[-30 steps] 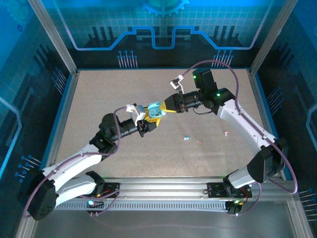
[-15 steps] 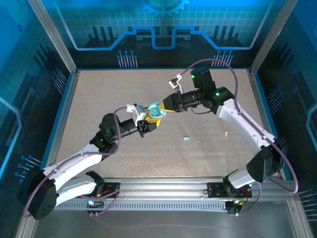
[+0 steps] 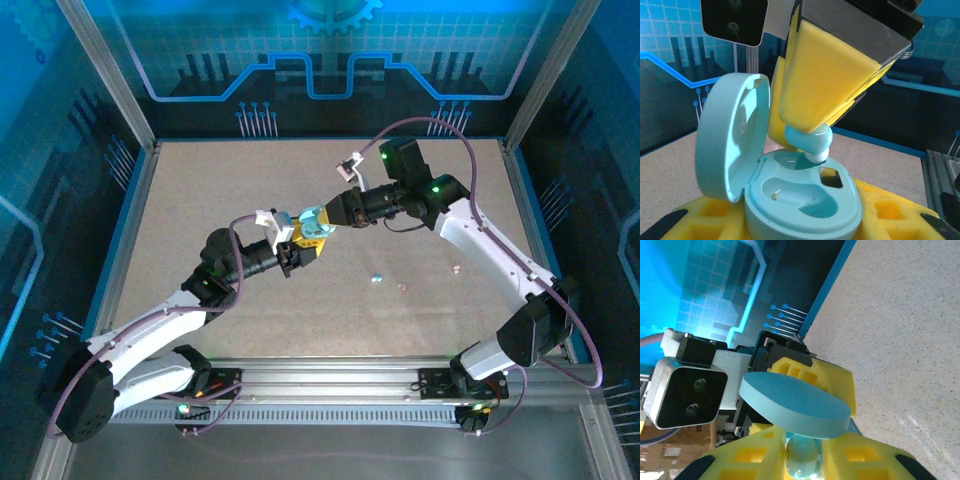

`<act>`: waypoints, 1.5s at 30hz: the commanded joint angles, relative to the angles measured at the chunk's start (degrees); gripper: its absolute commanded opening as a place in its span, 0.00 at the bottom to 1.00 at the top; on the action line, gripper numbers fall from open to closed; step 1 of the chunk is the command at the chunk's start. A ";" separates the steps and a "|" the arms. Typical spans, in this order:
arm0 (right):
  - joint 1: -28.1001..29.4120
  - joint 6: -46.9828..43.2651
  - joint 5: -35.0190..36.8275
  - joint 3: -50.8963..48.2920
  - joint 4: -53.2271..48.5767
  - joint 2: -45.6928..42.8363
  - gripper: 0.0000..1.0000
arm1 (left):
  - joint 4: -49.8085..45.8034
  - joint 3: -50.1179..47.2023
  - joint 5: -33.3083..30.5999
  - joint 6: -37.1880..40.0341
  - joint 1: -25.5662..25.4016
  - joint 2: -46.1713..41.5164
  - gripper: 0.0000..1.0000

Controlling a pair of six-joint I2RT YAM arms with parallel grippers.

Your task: Insert wireless bluetooth earbuds into charging case

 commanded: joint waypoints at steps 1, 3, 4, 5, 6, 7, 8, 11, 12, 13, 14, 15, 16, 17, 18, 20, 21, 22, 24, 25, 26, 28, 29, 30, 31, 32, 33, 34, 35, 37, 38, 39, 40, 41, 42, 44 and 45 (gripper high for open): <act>1.51 -2.85 5.15 1.91 -2.72 0.80 0.29 | 4.22 1.07 2.24 -0.99 -0.42 -0.68 0.34; 1.81 -3.20 6.40 2.10 -2.88 0.54 0.30 | 4.29 1.12 2.19 -1.05 -0.46 -0.77 0.34; 1.86 -3.31 6.65 2.15 -2.97 0.45 0.31 | 4.30 1.12 2.13 -1.09 -0.48 -0.82 0.34; 1.94 -3.38 6.73 2.27 -3.09 0.38 0.31 | 4.33 1.12 2.06 -1.13 -0.43 -0.80 0.34; 1.98 -3.40 7.07 2.25 -3.22 0.36 0.31 | 4.30 1.12 2.21 -1.09 -0.47 -0.85 0.34; 1.94 -3.49 7.42 2.33 -3.49 0.27 0.31 | 4.28 1.12 2.21 -1.17 -0.41 -0.85 0.34; 1.99 -3.57 7.84 2.44 -3.79 0.27 0.31 | 4.31 1.12 2.22 -1.17 -0.45 -0.86 0.34; 1.94 -3.93 8.49 2.70 -4.43 0.02 0.33 | 4.33 1.12 2.11 -1.04 -0.41 -0.77 0.34; 1.94 -3.91 8.63 2.68 -4.42 -0.12 0.33 | 4.29 1.12 2.08 -1.16 -0.42 -0.84 0.34; 1.92 -3.91 8.72 2.68 -4.60 -0.36 0.33 | 4.27 1.12 1.96 -1.14 -0.41 -0.88 0.34; 1.99 -3.91 9.03 2.78 -4.76 -0.58 0.34 | 4.24 1.12 1.91 -1.10 -0.49 -0.95 0.34; 1.92 -4.01 9.49 2.92 -5.13 -0.90 0.35 | 4.20 1.04 1.73 -1.09 -0.47 -1.11 0.34; 1.93 -4.22 10.24 3.03 -5.57 -1.32 0.37 | 4.01 0.96 1.53 -1.01 -0.46 -1.20 0.34; 1.78 -4.36 10.88 2.95 -5.77 -1.86 0.38 | 3.87 0.87 1.34 -0.90 -0.44 -1.30 0.34; 1.57 -4.41 11.28 2.67 -5.73 -2.54 0.39 | 3.60 0.78 1.04 -0.77 -0.49 -1.46 0.34; 0.94 -3.99 11.83 2.22 -5.52 -3.90 0.42 | 3.10 0.55 0.82 -0.49 -0.41 -1.69 0.34; 0.63 -3.76 11.93 1.99 -5.27 -4.69 0.43 | 2.92 0.46 0.78 -0.39 -0.49 -1.81 0.34; 0.38 -3.62 11.78 1.69 -4.93 -5.43 0.43 | 2.88 0.37 0.65 -0.40 -0.43 -1.87 0.34; -0.13 -3.99 11.56 1.00 -4.20 -7.93 0.45 | 2.79 0.16 0.22 -0.23 -0.44 -1.96 0.34; -0.40 -4.10 11.61 0.50 -3.75 -9.20 0.46 | 2.68 0.03 0.03 -0.13 -0.43 -1.93 0.34; -0.83 -4.44 11.93 -0.29 -3.30 -10.87 0.47 | 2.58 -0.01 -0.22 -0.04 -0.41 -2.00 0.34; -2.27 -4.48 15.12 -2.63 -3.05 -14.73 0.48 | 2.49 -0.18 -0.61 0.08 -0.41 -2.22 0.34; -3.59 -3.93 17.63 -4.47 -3.17 -16.75 0.49 | 2.44 -0.28 -0.81 0.05 -0.49 -2.34 0.34; -5.32 -3.15 20.37 -6.74 -3.69 -18.59 0.49 | 2.57 -0.37 -0.94 -0.01 -0.46 -2.46 0.34; -7.06 -2.35 22.56 -8.75 -4.28 -19.92 0.49 | 2.64 -0.52 -1.03 -0.04 -0.42 -2.57 0.34; -9.47 -1.03 24.84 -11.28 -5.40 -21.00 0.49 | 2.87 -0.58 -1.11 -0.18 -0.42 -2.66 0.34; -11.59 0.06 26.32 -13.45 -6.59 -21.41 0.49 | 2.92 -0.66 -1.11 -0.29 -0.43 -2.70 0.34; -13.95 0.93 27.22 -15.92 -8.02 -21.26 0.48 | 3.12 -0.68 -1.12 -0.45 -0.45 -2.77 0.34; -15.90 1.14 26.88 -18.29 -8.73 -20.68 0.47 | 3.23 -0.64 -1.12 -0.71 -0.49 -2.88 0.34; -17.48 -0.06 25.17 -22.32 -8.17 -18.19 0.47 | 3.49 -0.55 -1.09 -0.90 -0.43 -2.86 0.34; -17.57 -0.60 25.14 -23.46 -8.41 -16.02 0.46 | 3.45 -0.47 -1.03 -1.01 -0.46 -2.88 0.34; -17.47 -1.07 25.35 -24.04 -8.77 -13.75 0.45 | 3.43 -0.38 -0.95 -1.01 -0.46 -2.89 0.34; -17.39 -1.21 25.59 -24.29 -9.75 -10.55 0.42 | 3.34 -0.29 -0.90 -1.09 -0.47 -2.97 0.34; -17.25 -1.18 25.20 -24.22 -10.87 -7.37 0.41 | 3.06 -0.12 -0.86 -1.09 -0.43 -3.01 0.34; -16.86 -1.36 24.53 -24.38 -11.06 -4.93 0.40 | 2.72 -0.06 -0.77 -1.13 -0.44 -3.11 0.34; -15.02 -0.23 24.58 -25.69 -9.77 -0.99 0.41 | 2.19 -0.02 -0.96 -1.11 -0.56 -3.40 0.34; -14.28 0.61 24.88 -26.61 -8.72 0.15 0.43 | 2.15 -0.10 -1.06 -1.11 -0.55 -3.48 0.34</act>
